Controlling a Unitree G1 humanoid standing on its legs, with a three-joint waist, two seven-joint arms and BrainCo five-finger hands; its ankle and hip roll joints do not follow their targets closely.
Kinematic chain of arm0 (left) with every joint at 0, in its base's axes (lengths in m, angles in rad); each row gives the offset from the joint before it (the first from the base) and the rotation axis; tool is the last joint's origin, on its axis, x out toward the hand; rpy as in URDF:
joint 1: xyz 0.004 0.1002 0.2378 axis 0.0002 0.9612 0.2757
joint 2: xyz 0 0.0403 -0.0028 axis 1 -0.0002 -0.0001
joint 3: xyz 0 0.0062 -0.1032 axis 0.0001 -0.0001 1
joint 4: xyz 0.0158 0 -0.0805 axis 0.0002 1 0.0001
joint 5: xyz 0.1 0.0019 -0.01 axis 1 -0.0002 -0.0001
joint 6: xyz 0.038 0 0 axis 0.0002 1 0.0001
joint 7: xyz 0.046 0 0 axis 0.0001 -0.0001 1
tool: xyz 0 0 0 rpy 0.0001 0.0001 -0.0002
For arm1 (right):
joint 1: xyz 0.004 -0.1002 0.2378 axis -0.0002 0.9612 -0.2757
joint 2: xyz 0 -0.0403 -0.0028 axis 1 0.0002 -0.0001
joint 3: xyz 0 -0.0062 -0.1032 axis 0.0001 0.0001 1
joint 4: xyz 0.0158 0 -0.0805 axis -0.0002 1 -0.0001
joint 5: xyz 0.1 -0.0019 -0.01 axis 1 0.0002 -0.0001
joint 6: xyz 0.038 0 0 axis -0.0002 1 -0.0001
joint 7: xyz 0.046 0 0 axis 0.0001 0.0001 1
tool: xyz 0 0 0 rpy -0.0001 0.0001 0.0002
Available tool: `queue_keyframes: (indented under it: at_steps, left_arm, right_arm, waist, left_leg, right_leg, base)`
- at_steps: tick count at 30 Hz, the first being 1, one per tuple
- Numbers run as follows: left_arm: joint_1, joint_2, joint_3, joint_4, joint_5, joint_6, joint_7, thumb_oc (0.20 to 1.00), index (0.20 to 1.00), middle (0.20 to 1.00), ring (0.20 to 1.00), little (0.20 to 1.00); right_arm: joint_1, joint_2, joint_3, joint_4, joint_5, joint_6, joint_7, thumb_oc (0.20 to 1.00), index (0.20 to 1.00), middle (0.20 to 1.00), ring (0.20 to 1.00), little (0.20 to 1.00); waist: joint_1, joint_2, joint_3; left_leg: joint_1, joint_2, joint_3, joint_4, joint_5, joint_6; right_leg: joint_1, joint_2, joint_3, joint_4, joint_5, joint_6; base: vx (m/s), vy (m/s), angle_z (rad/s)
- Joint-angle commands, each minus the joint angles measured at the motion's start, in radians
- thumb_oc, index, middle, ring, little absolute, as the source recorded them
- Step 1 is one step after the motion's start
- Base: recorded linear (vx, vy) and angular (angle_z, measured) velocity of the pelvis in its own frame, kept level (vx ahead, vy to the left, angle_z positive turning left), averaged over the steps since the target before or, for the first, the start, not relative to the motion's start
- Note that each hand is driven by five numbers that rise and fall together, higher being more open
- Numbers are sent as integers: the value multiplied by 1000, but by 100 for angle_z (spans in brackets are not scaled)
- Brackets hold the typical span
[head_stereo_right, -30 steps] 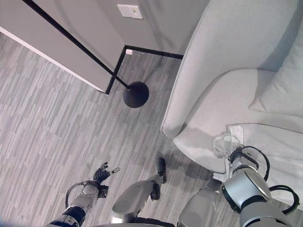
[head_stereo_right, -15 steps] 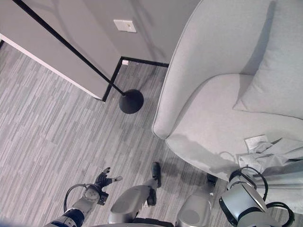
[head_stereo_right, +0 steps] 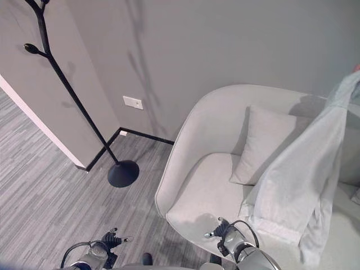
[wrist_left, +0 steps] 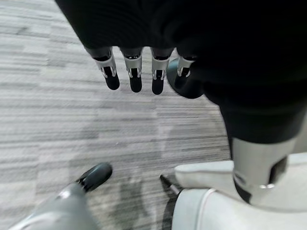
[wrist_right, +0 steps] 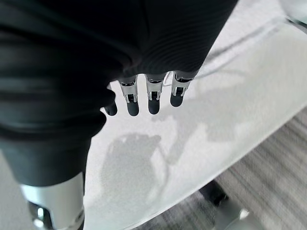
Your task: Hang the clothes on the sofa on the clothes rack.
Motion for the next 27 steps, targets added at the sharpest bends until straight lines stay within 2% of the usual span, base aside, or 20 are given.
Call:
queue_keyframes:
  at_steps: [1, 8, 13, 17, 19, 23, 25, 27]
  left_arm:
    - [-74, -12, -48, 28, 30, -2, 14, 1000, 1000, 1000, 1000, 1000]
    - [-30, -13, -41, 72, 26, 4, 15, 1000, 1000, 1000, 1000, 1000]
    - [-30, -13, -41, 72, 26, 4, 15, 1000, 1000, 1000, 1000, 1000]
    - [-4, -14, -41, 92, 39, 4, 9, 1000, 1000, 1000, 1000, 1000]
    - [-8, -11, -62, 81, 51, 1, 3, 1000, 1000, 1000, 1000, 1000]
    - [-29, -6, -96, 70, 66, 4, -1, 1000, 1000, 1000, 1000, 1000]
    - [-49, 0, -108, 61, 70, 9, 1, 1000, 1000, 1000, 1000, 1000]
    - [-69, 4, -107, 59, 63, 13, 8, 1000, 1000, 1000, 1000, 1000]
  right_arm:
    - [-96, -58, 34, 37, -28, -7, 16, 1000, 1000, 1000, 1000, 1000]
    - [-22, -54, -73, 72, 39, 4, 16, 1000, 1000, 1000, 1000, 1000]
    - [-22, -54, -73, 72, 39, 5, 16, 1000, 1000, 1000, 1000, 1000]
    - [33, -51, -139, 103, 83, 5, 19, 1000, 1000, 1000, 1000, 1000]
    - [38, -58, -148, 102, 85, 8, 16, 1000, 1000, 1000, 1000, 1000]
    - [27, -62, -122, 105, 58, 16, 10, 1000, 1000, 1000, 1000, 1000]
    - [16, -55, -98, 108, 46, 21, 7, 1000, 1000, 1000, 1000, 1000]
    - [4, -55, -92, 113, 43, 24, 10, 1000, 1000, 1000, 1000, 1000]
  waist:
    - [23, 100, 38]
    - [15, 100, -19]
    - [15, 100, -20]
    - [13, 95, -39]
    - [17, 99, -27]
    - [12, 100, 35]
    - [17, 107, 71]
    - [30, 112, 94]
  left_leg:
    - [23, -17, -100, 8, -6, -3]
    - [47, -25, -89, 8, -10, -3]
    - [47, -24, -89, 8, -10, -3]
    - [57, -25, -87, 8, -14, -8]
    - [64, -15, -71, 8, -6, -12]
    - [67, 1, -58, 8, -14, -20]
    - [58, 25, -37, 8, -8, -32]
    - [49, 47, -14, 8, -8, -42]
  right_leg:
    - [95, -55, 17, 27, -41, 65]
    - [90, -70, 27, 30, -31, 69]
    - [89, -70, 27, 30, -31, 69]
    - [84, -71, 35, 29, -28, 67]
    - [77, -81, -1, 15, -24, 74]
    - [61, -66, -22, 13, -28, 77]
    - [76, -91, -52, 14, -45, 76]
    - [148, -150, -73, 12, -64, 71]
  base:
    - [-13, 62, -10]
    - [5, 54, -17]
    - [0, 3, -3]
    - [44, 50, 6]
    - [35, 6, -1]
    - [-56, -34, -24]
    - [-153, -117, -35]
    - [-178, -171, -57]
